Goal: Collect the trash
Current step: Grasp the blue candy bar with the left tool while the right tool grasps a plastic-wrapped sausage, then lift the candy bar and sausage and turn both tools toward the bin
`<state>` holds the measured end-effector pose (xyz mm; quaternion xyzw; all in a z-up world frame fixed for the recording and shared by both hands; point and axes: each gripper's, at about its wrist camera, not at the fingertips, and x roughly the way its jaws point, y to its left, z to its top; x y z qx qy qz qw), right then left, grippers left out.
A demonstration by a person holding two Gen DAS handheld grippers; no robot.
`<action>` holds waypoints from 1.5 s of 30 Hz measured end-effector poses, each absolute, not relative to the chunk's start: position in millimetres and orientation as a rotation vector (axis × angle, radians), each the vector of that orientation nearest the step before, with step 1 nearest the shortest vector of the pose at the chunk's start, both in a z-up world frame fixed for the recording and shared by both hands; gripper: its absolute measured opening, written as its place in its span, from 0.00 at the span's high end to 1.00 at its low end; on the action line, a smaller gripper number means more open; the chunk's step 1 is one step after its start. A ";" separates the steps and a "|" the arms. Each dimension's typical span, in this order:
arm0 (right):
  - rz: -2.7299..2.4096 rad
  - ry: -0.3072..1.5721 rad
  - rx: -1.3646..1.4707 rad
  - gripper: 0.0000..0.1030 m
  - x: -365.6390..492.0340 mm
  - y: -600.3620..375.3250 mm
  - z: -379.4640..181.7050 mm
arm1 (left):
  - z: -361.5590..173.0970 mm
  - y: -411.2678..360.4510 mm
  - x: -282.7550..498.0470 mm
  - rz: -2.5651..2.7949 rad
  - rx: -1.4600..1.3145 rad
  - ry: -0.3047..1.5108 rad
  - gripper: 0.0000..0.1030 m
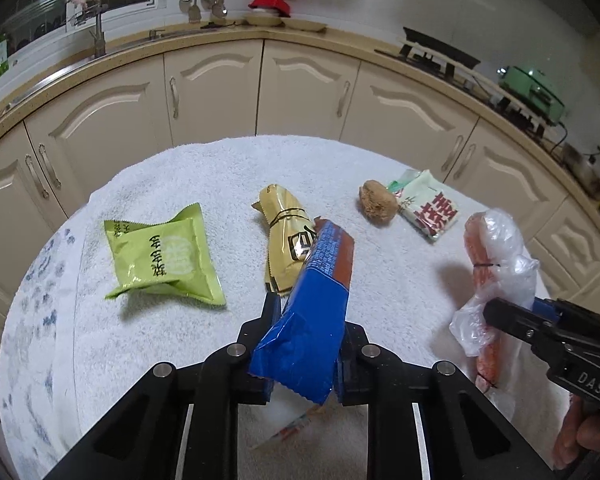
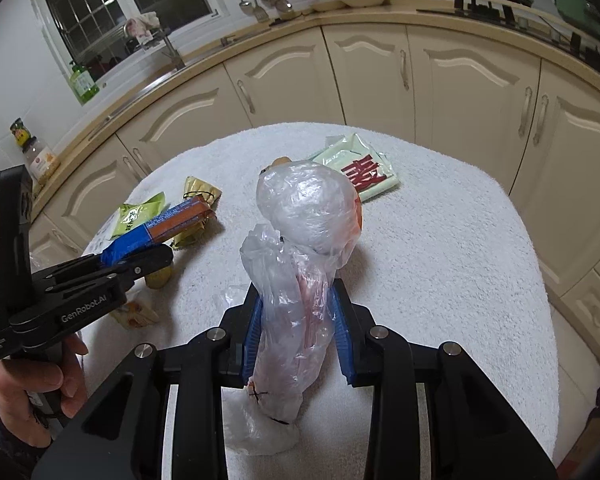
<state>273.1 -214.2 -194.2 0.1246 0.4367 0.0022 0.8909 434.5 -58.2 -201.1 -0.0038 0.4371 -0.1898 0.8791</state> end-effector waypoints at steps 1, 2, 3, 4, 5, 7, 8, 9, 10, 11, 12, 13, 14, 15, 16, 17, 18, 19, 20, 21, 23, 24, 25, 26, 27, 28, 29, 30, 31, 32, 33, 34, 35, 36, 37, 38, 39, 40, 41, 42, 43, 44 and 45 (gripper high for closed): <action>0.005 0.907 0.258 0.69 271.0 -214.5 -193.8 | -201.2 -54.8 432.2 -0.397 -0.011 0.909 0.83; 0.006 0.907 0.259 0.69 269.8 -214.4 -193.6 | -201.6 -53.6 428.1 -0.396 -0.014 0.906 0.83; 0.006 0.907 0.259 0.69 268.0 -214.5 -193.4 | -201.4 -51.9 426.1 -0.395 -0.015 0.903 0.83; 0.005 0.907 0.259 0.69 266.2 -213.8 -193.0 | -202.1 -50.3 425.7 -0.393 -0.013 0.902 0.83; 0.007 0.908 0.259 0.69 265.1 -213.7 -192.9 | -201.0 -51.6 421.7 -0.384 -0.005 0.902 0.79; 0.014 0.914 0.256 0.69 263.4 -213.3 -194.1 | -200.5 -52.1 418.3 -0.367 0.009 0.906 0.70; 0.015 0.917 0.254 0.69 263.2 -213.1 -194.9 | -201.2 -54.5 419.4 -0.363 0.020 0.915 0.55; 0.015 0.919 0.256 0.69 262.8 -213.3 -195.7 | -201.8 -57.3 420.7 -0.362 0.025 0.922 0.46; 0.015 0.919 0.259 0.69 262.4 -213.7 -196.0 | -204.9 -59.6 424.6 -0.363 0.036 0.920 0.36; 0.015 0.918 0.261 0.69 261.6 -213.8 -196.3 | -204.1 -60.5 423.5 -0.361 0.047 0.924 0.35; 0.014 0.919 0.261 0.69 260.9 -213.6 -196.4 | -207.0 -64.8 426.2 -0.345 0.076 0.931 0.37; 0.014 0.919 0.261 0.69 260.4 -213.5 -196.2 | -207.7 -69.1 428.1 -0.338 0.096 0.930 0.37; 0.019 0.922 0.259 0.69 260.1 -213.6 -196.0 | -209.3 -71.8 432.1 -0.343 0.109 0.932 0.37; 0.019 0.922 0.259 0.69 260.1 -214.2 -195.7 | -210.2 -72.9 434.9 -0.351 0.105 0.942 0.41; 0.018 0.922 0.260 0.69 260.1 -215.6 -195.7 | -211.3 -73.2 437.9 -0.357 0.100 0.948 0.42; 0.017 0.923 0.260 0.69 260.2 -217.0 -195.5 | -210.1 -74.4 440.0 -0.360 0.103 0.946 0.46; 0.016 0.923 0.261 0.69 259.9 -217.3 -195.8 | -208.7 -75.5 440.3 -0.366 0.112 0.939 0.50; 0.016 0.923 0.262 0.69 259.5 -217.7 -196.0 | -206.4 -76.2 439.8 -0.375 0.116 0.931 0.59; 0.016 0.922 0.263 0.69 259.0 -217.9 -196.2 | -203.2 -74.6 440.4 -0.388 0.109 0.920 0.71; 0.015 0.921 0.264 0.69 258.4 -218.3 -196.0 | -201.5 -72.7 440.9 -0.406 0.093 0.923 0.79; 0.014 0.918 0.267 0.69 256.8 -217.6 -195.2 | -199.6 -72.7 440.6 -0.428 0.076 0.924 0.84; 0.014 0.917 0.267 0.69 256.2 -217.8 -194.5 | -200.2 -75.3 438.7 -0.425 0.085 0.922 0.84; 0.016 0.916 0.266 0.69 255.0 -217.4 -193.8 | -201.4 -76.8 437.0 -0.424 0.089 0.919 0.84; 0.017 0.914 0.265 0.69 253.6 -217.1 -193.5 | -202.3 -77.4 434.6 -0.419 0.090 0.914 0.85; 0.016 0.913 0.264 0.69 251.9 -217.0 -192.7 | -202.5 -77.9 432.5 -0.413 0.091 0.910 0.85; 0.015 0.912 0.263 0.69 250.4 -217.4 -192.4 | -202.6 -77.6 431.0 -0.418 0.083 0.909 0.85; 0.014 0.911 0.263 0.69 249.1 -217.7 -192.3 | -201.8 -78.1 429.2 -0.421 0.080 0.909 0.85; 0.012 0.912 0.264 0.69 248.2 -218.5 -192.1 | -201.5 -79.9 428.1 -0.416 0.093 0.909 0.84; 0.010 0.912 0.264 0.69 247.0 -219.1 -192.0 | -201.7 -81.7 426.8 -0.406 0.118 0.910 0.82; 0.010 0.911 0.265 0.69 246.2 -219.7 -191.8 | -202.9 -84.0 426.9 -0.392 0.141 0.912 0.80; 0.009 0.910 0.266 0.69 245.7 -220.3 -191.5 | -204.2 -85.5 426.8 -0.385 0.150 0.913 0.80; 0.008 0.911 0.266 0.69 246.6 -220.9 -190.5 | -204.9 -88.6 428.0 -0.381 0.155 0.913 0.80; 0.008 0.910 0.267 0.69 246.5 -221.2 -189.8 | -206.2 -90.1 429.0 -0.384 0.155 0.914 0.81; 0.008 0.910 0.268 0.69 246.2 -221.1 -189.3 | -206.5 -90.8 430.0 -0.386 0.155 0.916 0.82; 0.008 0.910 0.268 0.69 245.9 -221.0 -188.6 | -206.8 -90.8 432.0 -0.388 0.155 0.920 0.82; 0.008 0.909 0.268 0.69 245.3 -221.1 -187.8 | -207.3 -90.6 432.3 -0.386 0.163 0.921 0.82; 0.009 0.907 0.269 0.69 244.6 -221.4 -187.1 | -207.2 -91.8 432.6 -0.384 0.172 0.920 0.82; 0.008 0.903 0.269 0.69 243.7 -221.5 -185.3 | -206.5 -93.0 432.9 -0.383 0.183 0.918 0.82; 0.007 0.899 0.269 0.69 242.8 -221.8 -183.9 | -205.6 -93.2 432.4 -0.383 0.178 0.916 0.84; 0.007 0.895 0.270 0.69 241.8 -222.4 -182.4 | -204.6 -91.7 432.6 -0.387 0.164 0.915 0.85; 0.005 0.888 0.271 0.69 239.7 -222.9 -180.0 | -203.2 -88.9 433.1 -0.393 0.149 0.914 0.85; 0.006 0.883 0.272 0.69 238.3 -223.6 -177.9 | -201.2 -87.9 429.6 -0.405 0.129 0.907 0.85; 0.007 0.878 0.272 0.69 236.8 -224.8 -176.1 | -198.9 -88.2 426.8 -0.409 0.119 0.901 0.85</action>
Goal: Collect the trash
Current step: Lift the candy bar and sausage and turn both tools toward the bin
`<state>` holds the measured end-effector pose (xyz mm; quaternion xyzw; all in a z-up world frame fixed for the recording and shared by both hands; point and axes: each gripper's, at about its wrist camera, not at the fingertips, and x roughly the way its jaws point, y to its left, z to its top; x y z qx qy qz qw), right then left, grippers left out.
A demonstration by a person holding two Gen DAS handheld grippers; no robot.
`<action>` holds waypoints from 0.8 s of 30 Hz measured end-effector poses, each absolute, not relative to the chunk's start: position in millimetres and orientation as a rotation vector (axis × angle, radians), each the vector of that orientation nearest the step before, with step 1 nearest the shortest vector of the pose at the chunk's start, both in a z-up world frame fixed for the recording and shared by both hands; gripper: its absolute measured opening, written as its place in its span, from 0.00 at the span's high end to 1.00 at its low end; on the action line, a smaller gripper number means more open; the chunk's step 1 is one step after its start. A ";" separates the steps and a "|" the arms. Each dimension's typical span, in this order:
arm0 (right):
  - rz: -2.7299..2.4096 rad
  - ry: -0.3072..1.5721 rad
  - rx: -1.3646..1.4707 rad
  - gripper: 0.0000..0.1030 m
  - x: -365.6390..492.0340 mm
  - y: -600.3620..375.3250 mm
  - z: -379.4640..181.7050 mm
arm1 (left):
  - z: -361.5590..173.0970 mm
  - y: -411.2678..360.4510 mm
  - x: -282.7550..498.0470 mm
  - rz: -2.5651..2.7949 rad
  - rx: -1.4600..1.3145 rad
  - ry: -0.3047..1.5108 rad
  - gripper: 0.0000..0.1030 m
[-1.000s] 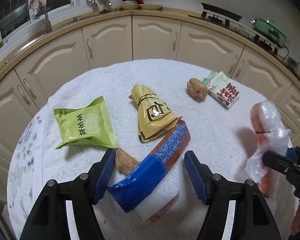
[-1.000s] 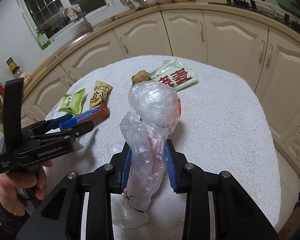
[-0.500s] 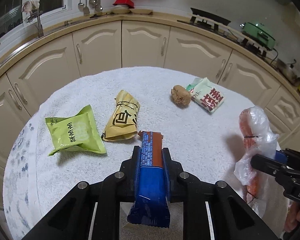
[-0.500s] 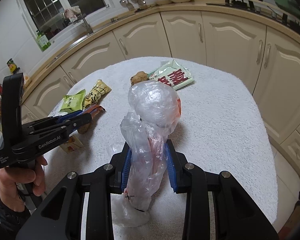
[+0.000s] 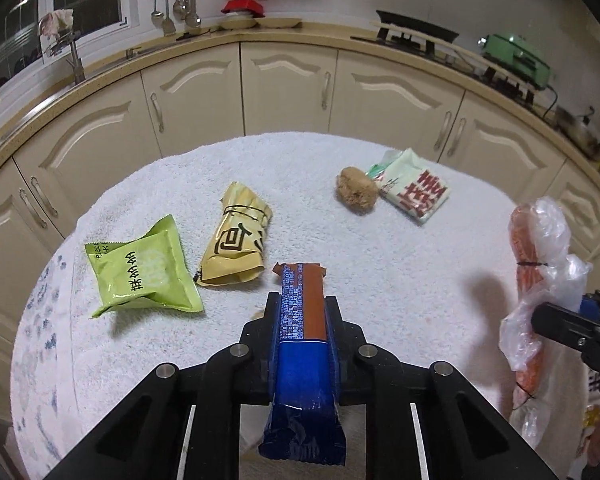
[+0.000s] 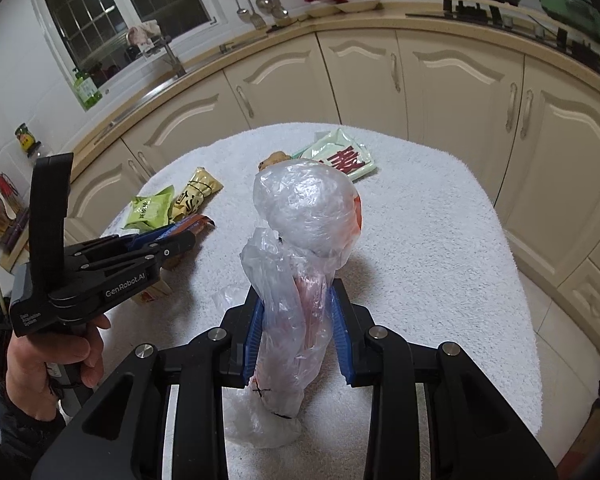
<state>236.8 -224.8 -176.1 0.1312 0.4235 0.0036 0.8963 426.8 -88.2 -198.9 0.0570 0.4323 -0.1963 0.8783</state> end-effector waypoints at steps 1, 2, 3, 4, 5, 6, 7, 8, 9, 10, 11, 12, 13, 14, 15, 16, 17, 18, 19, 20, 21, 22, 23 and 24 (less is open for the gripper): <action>0.010 0.868 0.273 0.69 234.0 -225.5 -172.9 | -196.7 -88.5 422.7 -0.411 0.115 0.891 0.85; 0.010 0.861 0.275 0.69 231.8 -226.4 -170.1 | -192.8 -88.1 417.5 -0.415 0.112 0.874 0.85; 0.010 0.855 0.276 0.69 230.2 -227.3 -168.1 | -189.5 -87.5 413.7 -0.418 0.108 0.862 0.85; 0.010 0.846 0.275 0.69 226.9 -228.4 -164.7 | -186.2 -87.6 409.3 -0.421 0.103 0.851 0.85; 0.011 0.839 0.276 0.69 224.6 -229.5 -162.5 | -180.4 -87.5 403.9 -0.422 0.097 0.832 0.85; 0.011 0.832 0.278 0.69 221.8 -230.5 -159.8 | -175.9 -87.5 398.5 -0.424 0.090 0.815 0.85; 0.011 0.822 0.279 0.69 217.9 -232.2 -155.9 | -171.7 -87.2 393.4 -0.424 0.083 0.800 0.85; 0.009 0.814 0.279 0.69 213.8 -233.0 -153.4 | -166.0 -86.2 386.6 -0.424 0.075 0.778 0.85; 0.008 0.804 0.279 0.69 210.1 -234.6 -150.0 | -160.0 -87.2 380.1 -0.421 0.069 0.757 0.85; 0.009 0.789 0.283 0.69 204.8 -237.7 -144.9 | -154.7 -89.8 372.3 -0.419 0.063 0.739 0.85; 0.010 0.777 0.288 0.69 201.1 -239.9 -140.7 | -147.7 -90.2 362.4 -0.421 0.052 0.711 0.85; 0.011 0.760 0.290 0.69 195.5 -243.6 -134.9 | -142.9 -90.7 354.3 -0.422 0.045 0.693 0.85; 0.012 0.745 0.292 0.69 191.0 -245.8 -129.7 | -138.2 -91.2 346.7 -0.424 0.037 0.674 0.85; 0.014 0.730 0.296 0.69 185.7 -248.7 -124.4 | -132.3 -90.4 338.6 -0.429 0.025 0.651 0.85; 0.017 0.717 0.301 0.69 181.0 -251.2 -119.8 | -126.5 -91.9 329.7 -0.433 0.015 0.631 0.85; 0.019 0.696 0.306 0.69 173.8 -255.5 -112.8 | -122.2 -94.1 322.2 -0.436 0.008 0.614 0.85; 0.017 0.682 0.308 0.69 168.6 -259.1 -107.9 | -116.2 -98.0 310.7 -0.442 -0.001 0.590 0.85; 0.014 0.667 0.309 0.69 162.6 -263.7 -102.5 | -112.3 -100.8 302.4 -0.449 -0.008 0.575 0.85; 0.012 0.650 0.314 0.69 155.3 -269.5 -96.6 | -108.9 -102.2 294.0 -0.457 -0.015 0.559 0.85; 0.010 0.637 0.320 0.69 148.9 -274.4 -92.2 | -105.2 -107.2 283.2 -0.467 -0.020 0.538 0.85; 0.008 0.620 0.327 0.69 140.7 -280.2 -87.0 | -102.1 -112.4 273.5 -0.476 -0.027 0.521 0.85; 0.004 0.608 0.330 0.69 134.4 -284.5 -82.6 | -101.1 -115.5 264.1 -0.488 -0.038 0.507 0.85; -0.003 0.596 0.332 0.69 128.5 -288.9 -78.7 | -99.0 -120.4 252.9 -0.507 -0.054 0.491 0.85; -0.010 0.585 0.333 0.69 122.3 -293.7 -75.1 | -99.4 -125.4 244.7 -0.519 -0.062 0.480 0.85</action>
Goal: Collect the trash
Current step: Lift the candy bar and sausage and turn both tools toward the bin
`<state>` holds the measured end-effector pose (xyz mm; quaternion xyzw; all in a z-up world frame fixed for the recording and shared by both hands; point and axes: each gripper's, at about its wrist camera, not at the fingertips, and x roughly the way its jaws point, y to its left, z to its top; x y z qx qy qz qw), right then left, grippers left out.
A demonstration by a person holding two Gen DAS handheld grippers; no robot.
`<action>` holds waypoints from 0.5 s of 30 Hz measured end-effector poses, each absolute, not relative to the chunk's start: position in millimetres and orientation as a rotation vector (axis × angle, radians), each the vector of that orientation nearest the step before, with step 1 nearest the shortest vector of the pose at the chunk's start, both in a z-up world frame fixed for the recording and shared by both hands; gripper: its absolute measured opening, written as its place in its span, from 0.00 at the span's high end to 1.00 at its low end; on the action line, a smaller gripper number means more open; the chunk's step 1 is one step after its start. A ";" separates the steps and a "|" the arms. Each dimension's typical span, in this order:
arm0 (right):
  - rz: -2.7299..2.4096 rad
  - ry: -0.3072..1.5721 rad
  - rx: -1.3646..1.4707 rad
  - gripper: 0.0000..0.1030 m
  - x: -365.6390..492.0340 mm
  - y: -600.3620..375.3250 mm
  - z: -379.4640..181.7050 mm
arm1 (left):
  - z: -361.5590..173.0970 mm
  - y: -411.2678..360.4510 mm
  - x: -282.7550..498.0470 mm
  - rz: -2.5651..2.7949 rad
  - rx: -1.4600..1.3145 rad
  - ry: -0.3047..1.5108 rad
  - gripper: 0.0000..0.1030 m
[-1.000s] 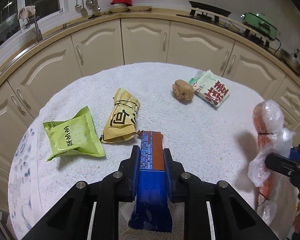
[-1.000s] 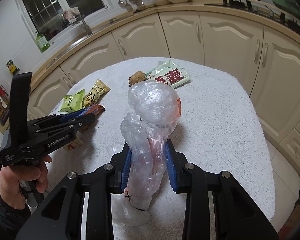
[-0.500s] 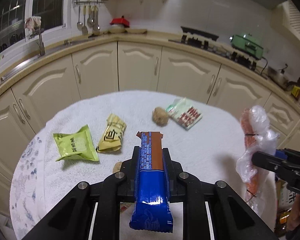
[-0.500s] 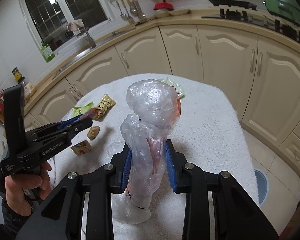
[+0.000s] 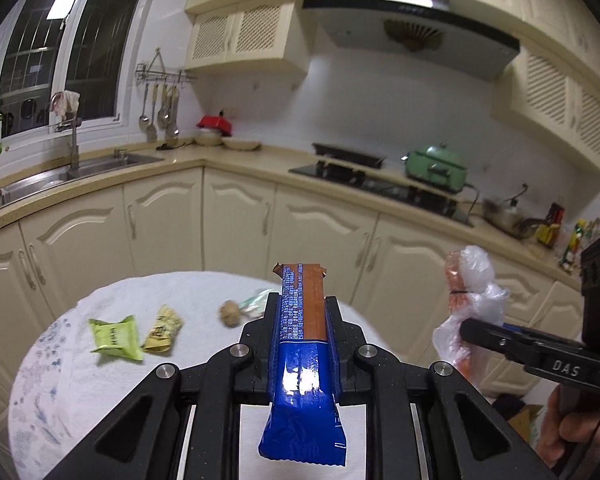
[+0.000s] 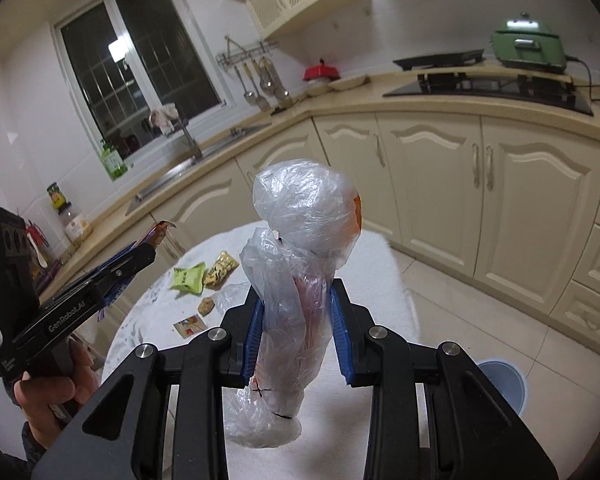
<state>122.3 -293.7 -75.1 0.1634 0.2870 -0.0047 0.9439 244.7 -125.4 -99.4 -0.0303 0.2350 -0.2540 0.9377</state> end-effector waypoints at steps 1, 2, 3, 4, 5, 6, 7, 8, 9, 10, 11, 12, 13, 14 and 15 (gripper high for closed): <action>-0.017 0.569 0.339 0.69 113.0 -301.8 -70.5 | -99.7 -132.8 235.9 -0.535 -0.067 0.469 0.85; -0.022 0.559 0.344 0.69 106.8 -307.1 -67.8 | -100.9 -137.7 230.9 -0.547 -0.073 0.463 0.85; -0.035 0.546 0.348 0.69 97.1 -315.0 -64.5 | -101.2 -147.6 224.6 -0.568 -0.081 0.458 0.85; -0.051 0.538 0.348 0.69 90.5 -321.1 -61.9 | -102.7 -156.4 221.7 -0.583 -0.087 0.457 0.85; -0.067 0.530 0.349 0.69 83.0 -327.3 -59.9 | -103.6 -167.0 216.4 -0.606 -0.095 0.454 0.85; -0.088 0.520 0.354 0.69 72.7 -336.9 -57.7 | -105.3 -174.8 212.3 -0.624 -0.099 0.453 0.85; -0.105 0.512 0.359 0.69 65.7 -345.3 -55.8 | -107.4 -183.1 210.6 -0.640 -0.102 0.455 0.85; -0.125 0.505 0.362 0.69 58.0 -353.5 -54.6 | -110.7 -193.5 208.1 -0.663 -0.105 0.461 0.85; -0.144 0.500 0.366 0.69 51.2 -361.1 -53.7 | -113.5 -201.7 207.2 -0.682 -0.107 0.467 0.85; -0.172 0.494 0.374 0.69 41.6 -372.1 -52.9 | -115.6 -210.0 205.8 -0.700 -0.106 0.474 0.85; -0.190 0.492 0.381 0.69 35.3 -380.2 -53.2 | -119.0 -219.8 205.1 -0.718 -0.104 0.481 0.85; -0.212 0.490 0.387 0.69 27.9 -389.1 -53.7 | -122.3 -230.4 205.0 -0.736 -0.099 0.491 0.85; -0.239 0.490 0.393 0.69 19.8 -399.7 -55.1 | -125.1 -239.8 206.8 -0.751 -0.097 0.500 0.85; -0.260 0.492 0.398 0.69 14.4 -407.0 -56.8 | -129.5 -253.7 208.0 -0.772 -0.089 0.518 0.85; -0.286 0.498 0.407 0.69 8.4 -417.6 -60.9 | -133.4 -263.4 208.6 -0.784 -0.083 0.532 0.85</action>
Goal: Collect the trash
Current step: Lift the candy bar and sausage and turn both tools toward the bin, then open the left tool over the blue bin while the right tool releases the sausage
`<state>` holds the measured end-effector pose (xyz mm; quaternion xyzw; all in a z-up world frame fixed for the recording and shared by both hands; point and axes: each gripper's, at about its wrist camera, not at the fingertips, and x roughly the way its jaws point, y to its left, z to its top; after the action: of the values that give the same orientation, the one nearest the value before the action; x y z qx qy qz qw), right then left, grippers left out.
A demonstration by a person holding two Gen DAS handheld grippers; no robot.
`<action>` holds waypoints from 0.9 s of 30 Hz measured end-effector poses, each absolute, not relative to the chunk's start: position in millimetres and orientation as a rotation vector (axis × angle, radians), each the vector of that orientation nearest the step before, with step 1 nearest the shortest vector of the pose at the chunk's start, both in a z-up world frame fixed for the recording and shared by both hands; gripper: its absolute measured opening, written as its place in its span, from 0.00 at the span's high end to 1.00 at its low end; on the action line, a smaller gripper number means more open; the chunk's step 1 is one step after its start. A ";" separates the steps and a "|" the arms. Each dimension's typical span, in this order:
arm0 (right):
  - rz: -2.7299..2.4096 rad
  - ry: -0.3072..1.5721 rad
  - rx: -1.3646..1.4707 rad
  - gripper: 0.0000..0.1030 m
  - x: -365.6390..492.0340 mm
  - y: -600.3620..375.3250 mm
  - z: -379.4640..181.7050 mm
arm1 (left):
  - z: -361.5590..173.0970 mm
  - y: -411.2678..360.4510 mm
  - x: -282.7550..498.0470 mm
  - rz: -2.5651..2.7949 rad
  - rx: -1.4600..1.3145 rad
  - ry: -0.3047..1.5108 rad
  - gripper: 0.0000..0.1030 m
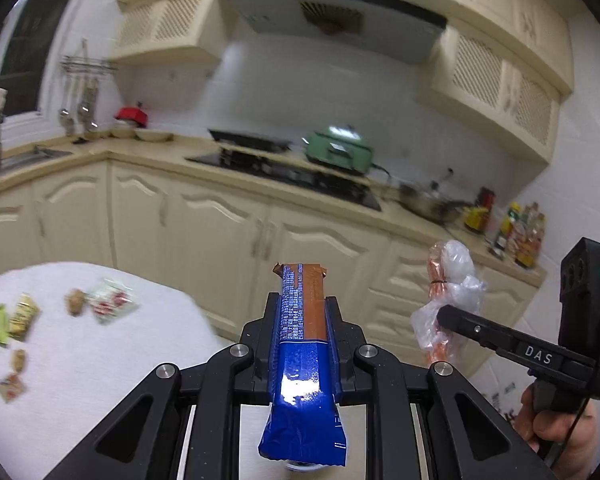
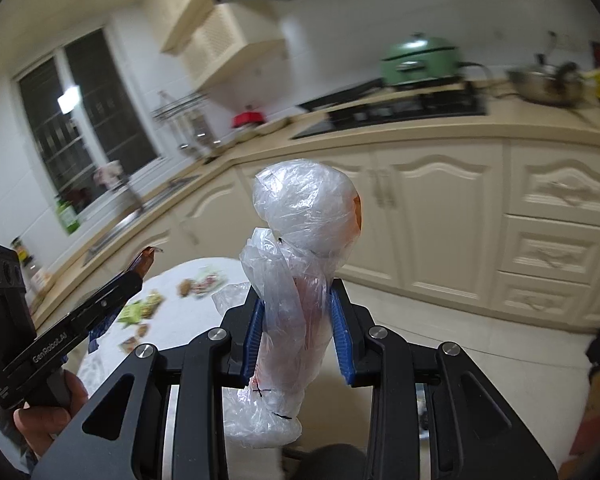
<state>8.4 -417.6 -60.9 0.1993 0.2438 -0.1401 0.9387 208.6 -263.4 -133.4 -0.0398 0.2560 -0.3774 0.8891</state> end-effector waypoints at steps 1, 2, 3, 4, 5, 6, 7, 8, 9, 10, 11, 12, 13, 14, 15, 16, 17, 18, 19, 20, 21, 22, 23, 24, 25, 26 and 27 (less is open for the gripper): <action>-0.307 0.504 0.416 0.69 3.5 -428.3 -66.1 | -136.6 -272.8 211.9 -0.796 -0.077 0.547 0.85; -0.326 0.511 0.424 0.69 0.2 -437.2 -70.9 | -140.6 -283.6 215.1 -0.811 -0.069 0.564 0.85; -0.353 0.524 0.434 0.69 -2.7 -448.0 -78.9 | -147.2 -296.1 217.3 -0.824 -0.057 0.587 0.85; -0.374 0.539 0.444 0.69 -3.8 -457.9 -86.8 | -152.5 -305.1 221.1 -0.835 -0.049 0.608 0.85; -0.390 0.553 0.455 0.69 -6.2 -467.1 -94.5 | -161.9 -319.1 226.0 -0.849 -0.037 0.638 0.85; -0.408 0.574 0.471 0.69 -6.2 -477.5 -105.9 | -167.9 -330.1 228.9 -0.855 -0.023 0.657 0.85; -0.421 0.590 0.483 0.69 -7.0 -486.6 -116.4 | -173.7 -341.7 233.7 -0.862 -0.008 0.680 0.85; -0.432 0.605 0.493 0.69 -8.4 -494.3 -126.3 | -178.9 -356.0 240.3 -0.870 0.008 0.713 0.85; -0.439 0.621 0.504 0.69 -7.0 -502.2 -135.6 | -182.5 -368.0 244.2 -0.875 0.017 0.736 0.85; -0.446 0.645 0.523 0.69 -3.5 -513.0 -150.2 | -189.7 -378.1 248.8 -0.880 0.028 0.759 0.85; -0.448 0.660 0.537 0.69 -1.4 -519.8 -160.3 | -199.0 -390.8 256.0 -0.882 0.048 0.792 0.85; -0.451 0.677 0.553 0.69 2.4 -527.3 -171.6 | -204.9 -401.9 261.7 -0.882 0.058 0.816 0.85; -0.457 0.700 0.571 0.69 7.8 -536.8 -186.7 | -215.7 -411.1 267.5 -0.880 0.070 0.847 0.85; -0.460 0.716 0.584 0.69 11.3 -543.3 -197.7 | -220.0 -427.7 274.8 -0.874 0.085 0.877 0.85; -0.463 0.737 0.603 0.69 15.5 -551.2 -211.7 | -228.1 -438.5 281.6 -0.873 0.098 0.907 0.84; -0.464 0.755 0.619 0.69 18.6 -558.3 -224.4 | -237.7 -446.2 288.8 -0.867 0.106 0.939 0.84; -0.467 0.769 0.634 0.68 22.4 -564.3 -235.1 | -248.3 -460.9 301.5 -0.849 0.112 0.983 0.83; -0.479 0.791 0.653 0.66 27.9 -572.6 -250.4 | -256.3 -468.0 310.2 -0.838 0.118 1.009 0.83; -0.483 0.813 0.669 0.65 32.8 -580.1 -262.7 | -262.5 -475.2 318.2 -0.830 0.124 1.034 0.82; -0.484 0.830 0.692 0.64 36.1 -586.6 -274.4 | -270.8 -485.5 329.4 -0.818 0.134 1.063 0.77; -0.486 0.844 0.731 0.59 38.7 -595.3 -289.9 | -276.4 -490.8 337.3 -0.806 0.147 1.082 0.62; -0.487 0.848 0.754 0.56 37.5 -599.9 -298.9 | -282.2 -494.2 344.0 -0.791 0.161 1.104 0.54; -0.488 0.854 0.776 0.56 36.8 -604.2 -307.3 | -286.0 -494.6 346.8 -0.781 0.164 1.110 0.41; -0.498 0.863 0.790 0.55 35.9 -607.6 -313.0 | -285.9 -493.8 351.5 -0.764 0.167 1.104 0.31; -0.503 0.861 0.801 0.48 34.0 -610.3 -316.1 | -284.6 -494.8 355.4 -0.751 0.171 1.096 0.26; -0.504 0.856 0.805 0.43 32.2 -610.7 -316.0 | -282.3 -491.9 358.6 -0.737 0.175 1.081 0.19; -0.508 0.853 0.804 0.32 30.9 -611.6 -315.4 | -279.1 -490.5 358.1 -0.729 0.177 1.071 0.13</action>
<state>30.9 -611.6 -315.4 0.3750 0.3980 -0.2371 0.8029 358.1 -490.5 -279.1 0.0823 0.4982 -0.3390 0.7938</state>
